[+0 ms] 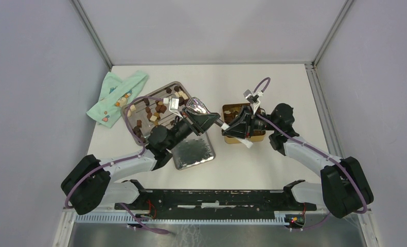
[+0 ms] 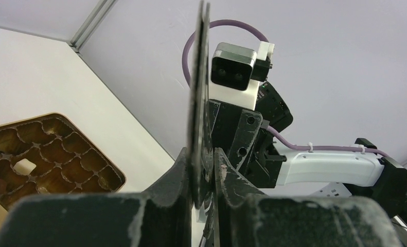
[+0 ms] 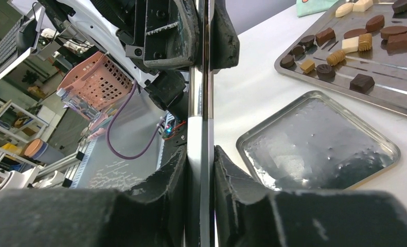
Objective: Pack the chocolate
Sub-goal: Pick up the fake chocolate from the plate.
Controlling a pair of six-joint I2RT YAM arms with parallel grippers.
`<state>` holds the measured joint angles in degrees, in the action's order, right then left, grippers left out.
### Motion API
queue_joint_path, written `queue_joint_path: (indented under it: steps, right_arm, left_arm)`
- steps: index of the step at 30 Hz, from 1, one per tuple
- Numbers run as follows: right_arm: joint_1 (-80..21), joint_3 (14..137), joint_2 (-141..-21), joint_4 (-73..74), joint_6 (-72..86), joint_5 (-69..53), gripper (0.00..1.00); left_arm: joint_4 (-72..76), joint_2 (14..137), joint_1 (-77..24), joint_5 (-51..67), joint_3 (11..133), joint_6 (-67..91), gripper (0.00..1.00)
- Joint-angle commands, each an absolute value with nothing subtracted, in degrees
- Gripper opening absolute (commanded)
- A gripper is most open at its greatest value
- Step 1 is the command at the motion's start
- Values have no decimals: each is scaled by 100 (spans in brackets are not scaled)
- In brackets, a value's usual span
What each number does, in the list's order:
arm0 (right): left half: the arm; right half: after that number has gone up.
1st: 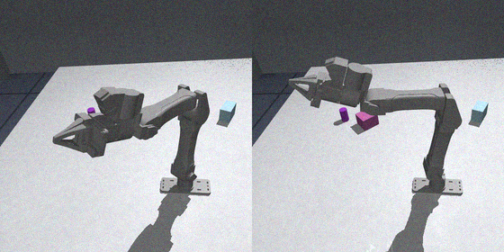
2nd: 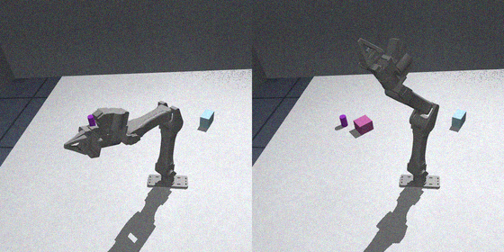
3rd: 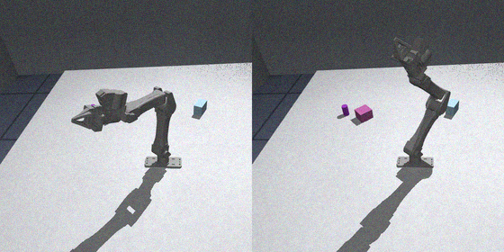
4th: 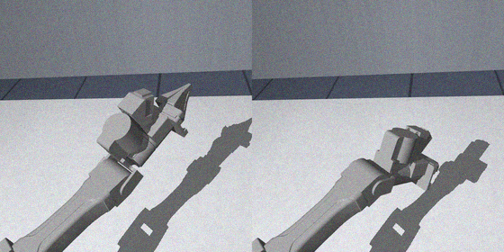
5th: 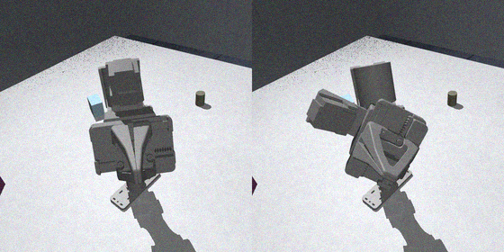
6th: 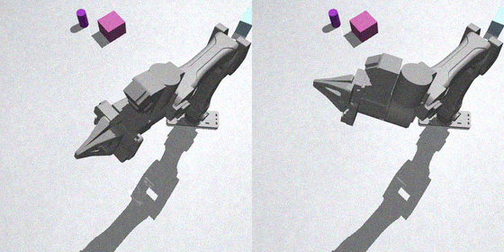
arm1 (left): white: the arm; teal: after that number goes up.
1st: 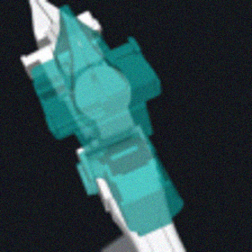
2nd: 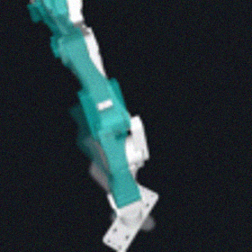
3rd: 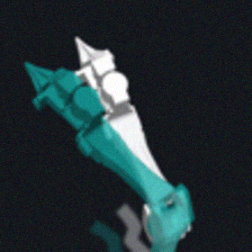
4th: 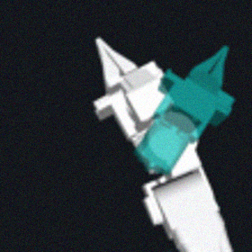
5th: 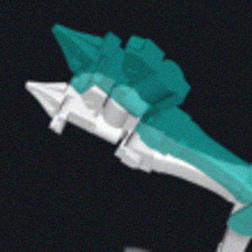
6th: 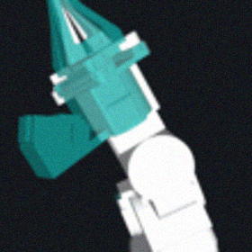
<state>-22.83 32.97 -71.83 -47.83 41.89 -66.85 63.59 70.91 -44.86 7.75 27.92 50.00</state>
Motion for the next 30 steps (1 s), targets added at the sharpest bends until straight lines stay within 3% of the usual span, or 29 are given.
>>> queue_joint_path:
  steps: [1,5,9,11,22,30]
  right_arm:
    - [-2362,3450,-7128,-4853,4116,-6798,23]
    - [-2363,3464,-7137,-4861,4174,-6837,18]
    - [-2364,3472,-7162,-4908,4241,-6855,20]
    - [-2363,3476,-7168,-4914,4254,-6853,22]
    - [-2362,3482,-7210,-4949,4273,-6891,25]
    - [-2355,3531,-7201,-4877,4150,-6952,33]
  left_arm:
    - [6607,7092,-4477,598,2891,5108,13]
    - [6609,7058,-4473,632,2852,5115,35]
    - [6532,6946,-4473,611,2760,5094,61]
    - [6437,6862,-4474,586,2715,5061,69]
    - [6110,6668,-4471,669,2653,4967,72]
    - [4774,5971,-4478,875,2612,4409,81]
